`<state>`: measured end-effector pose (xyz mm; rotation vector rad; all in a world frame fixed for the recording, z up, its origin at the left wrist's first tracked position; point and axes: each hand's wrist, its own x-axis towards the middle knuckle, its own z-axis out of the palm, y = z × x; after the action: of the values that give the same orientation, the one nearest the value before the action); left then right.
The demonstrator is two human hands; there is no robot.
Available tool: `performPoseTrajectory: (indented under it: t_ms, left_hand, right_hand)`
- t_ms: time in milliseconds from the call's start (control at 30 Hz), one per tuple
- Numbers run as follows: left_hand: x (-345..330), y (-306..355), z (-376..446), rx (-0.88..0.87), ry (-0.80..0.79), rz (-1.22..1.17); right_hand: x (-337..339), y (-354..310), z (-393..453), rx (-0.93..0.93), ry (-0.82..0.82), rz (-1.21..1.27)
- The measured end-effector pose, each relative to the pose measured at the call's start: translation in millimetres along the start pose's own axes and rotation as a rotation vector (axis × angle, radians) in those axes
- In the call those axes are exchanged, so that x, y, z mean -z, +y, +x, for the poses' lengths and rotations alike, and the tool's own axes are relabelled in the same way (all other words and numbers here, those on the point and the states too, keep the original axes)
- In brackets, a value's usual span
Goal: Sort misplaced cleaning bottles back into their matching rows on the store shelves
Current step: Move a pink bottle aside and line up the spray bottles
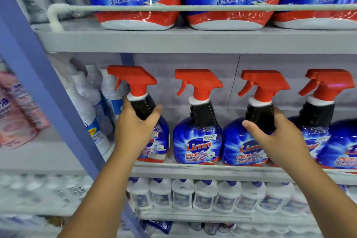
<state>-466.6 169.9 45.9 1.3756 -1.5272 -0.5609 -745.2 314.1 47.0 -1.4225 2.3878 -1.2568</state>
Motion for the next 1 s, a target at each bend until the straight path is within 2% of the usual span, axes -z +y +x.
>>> performPoseTrajectory:
  t_ms: [100, 367, 600, 733, 800, 867, 933, 1000]
  left_hand:
    - [0, 2, -10, -0.011, -0.02, -0.017]
    - [-10, 5, -22, -0.003, 0.108, 0.038]
    - [-8, -2, -21, -0.061, 0.094, 0.082]
    - [-1, -21, -26, -0.093, 0.049, 0.074]
    - [-3, -30, -31, -0.091, 0.054, 0.083]
    - [-8, -31, -33, -0.084, 0.072, 0.089]
    - [-14, -30, -31, -0.052, 0.107, 0.1]
    - [-20, -33, -26, -0.014, 0.137, 0.125]
  right_hand:
    - [-2, 0, 0, -0.023, 0.005, 0.013]
    - [-6, -2, -2, -0.065, 0.025, 0.026]
    - [-7, -8, -4, -0.05, 0.035, 0.01]
    - [2, 3, -11, -0.008, -0.03, 0.188]
    - [21, 21, -19, 0.033, 0.081, 0.296]
    - [51, 44, -24, 0.048, 0.335, 0.363]
    - [86, 73, -21, 0.044, 0.556, 0.327]
    - [116, 104, -9, 0.021, 0.615, 0.272]
